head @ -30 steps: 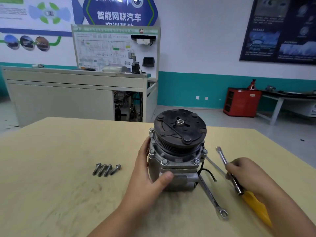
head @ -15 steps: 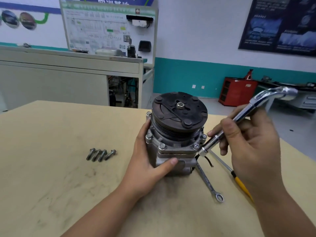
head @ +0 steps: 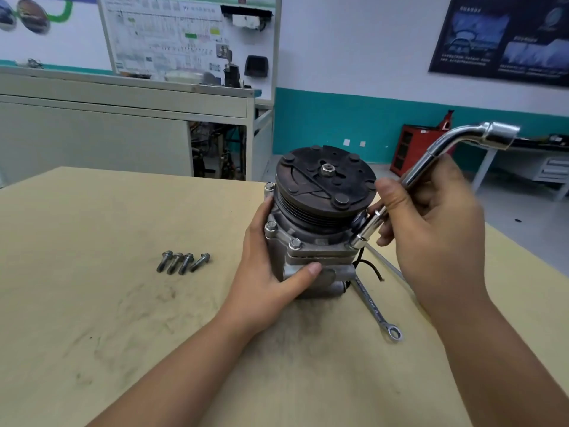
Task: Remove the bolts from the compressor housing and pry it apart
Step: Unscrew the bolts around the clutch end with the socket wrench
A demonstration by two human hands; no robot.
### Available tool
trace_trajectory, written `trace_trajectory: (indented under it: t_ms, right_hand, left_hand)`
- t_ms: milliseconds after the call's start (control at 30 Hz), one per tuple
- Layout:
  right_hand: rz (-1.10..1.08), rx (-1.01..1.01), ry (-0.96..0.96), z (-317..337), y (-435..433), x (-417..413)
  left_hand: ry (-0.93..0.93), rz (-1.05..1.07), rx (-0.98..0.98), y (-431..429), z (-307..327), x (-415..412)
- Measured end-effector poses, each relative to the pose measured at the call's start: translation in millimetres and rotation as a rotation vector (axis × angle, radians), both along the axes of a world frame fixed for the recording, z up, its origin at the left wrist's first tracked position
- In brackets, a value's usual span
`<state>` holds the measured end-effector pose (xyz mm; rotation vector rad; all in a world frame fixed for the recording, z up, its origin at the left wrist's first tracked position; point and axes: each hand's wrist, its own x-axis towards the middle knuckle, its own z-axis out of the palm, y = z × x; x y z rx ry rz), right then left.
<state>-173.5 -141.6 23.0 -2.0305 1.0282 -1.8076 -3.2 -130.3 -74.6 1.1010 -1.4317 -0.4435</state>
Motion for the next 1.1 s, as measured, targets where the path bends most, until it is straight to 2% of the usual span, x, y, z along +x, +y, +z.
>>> trace_trajectory:
  t_ms: [333, 500, 833, 900, 1000, 1100]
  right_hand:
    - [-0.11, -0.003, 0.083, -1, 7, 0]
    - [-0.173, -0.097, 0.243, 6, 14, 4]
    - [-0.138, -0.021, 0.421, 17, 14, 1]
    - [-0.17, 0.01, 0.373, 16, 14, 5]
    - [-0.147, 0.049, 0.046, 20, 16, 15]
    - [0.028, 0.135, -0.224, 30, 15, 26]
  left_hand:
    - [0.015, -0.03, 0.029, 1, 1, 2]
    - [0.006, -0.013, 0.028, 2, 2, 1]
    - [0.004, -0.012, 0.037, 4, 3, 1]
    - [0.006, -0.01, 0.032, 4, 3, 1]
    - [0.008, -0.019, 0.034, 5, 4, 1]
    - [0.003, -0.024, 0.033, 5, 5, 1]
